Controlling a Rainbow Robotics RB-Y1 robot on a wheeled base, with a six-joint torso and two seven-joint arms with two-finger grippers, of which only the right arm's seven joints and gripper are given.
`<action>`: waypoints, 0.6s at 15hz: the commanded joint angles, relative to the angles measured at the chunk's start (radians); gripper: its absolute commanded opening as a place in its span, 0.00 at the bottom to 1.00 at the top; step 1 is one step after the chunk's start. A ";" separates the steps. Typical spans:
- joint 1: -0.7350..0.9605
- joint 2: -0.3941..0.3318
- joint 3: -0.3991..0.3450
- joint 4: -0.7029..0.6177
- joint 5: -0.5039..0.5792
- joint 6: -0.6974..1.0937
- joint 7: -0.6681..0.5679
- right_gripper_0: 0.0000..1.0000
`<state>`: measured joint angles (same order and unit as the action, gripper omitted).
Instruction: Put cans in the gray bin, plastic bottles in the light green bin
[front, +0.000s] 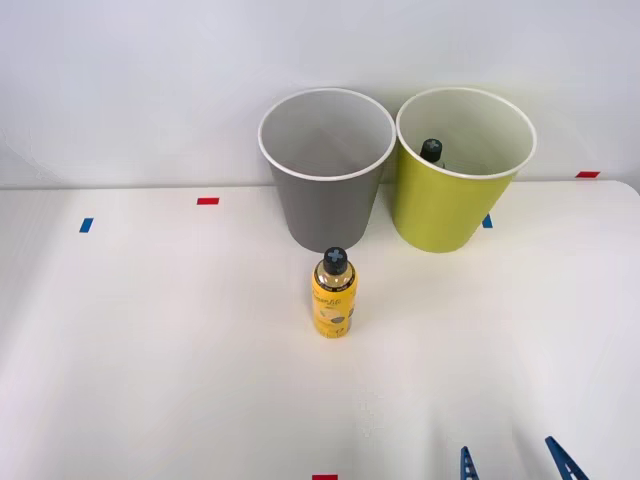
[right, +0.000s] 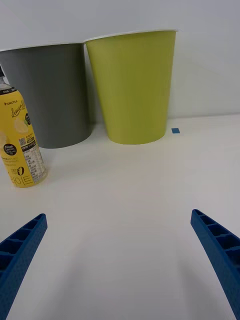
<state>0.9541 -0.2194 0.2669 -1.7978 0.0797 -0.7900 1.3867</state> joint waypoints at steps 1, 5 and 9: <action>0.000 0.000 0.000 0.000 0.000 0.000 0.000 1.00; 0.000 0.000 0.000 0.000 0.000 0.000 0.000 1.00; 0.000 0.000 0.000 0.000 0.000 0.000 0.000 1.00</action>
<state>0.9541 -0.2194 0.2669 -1.7978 0.0797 -0.7900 1.3867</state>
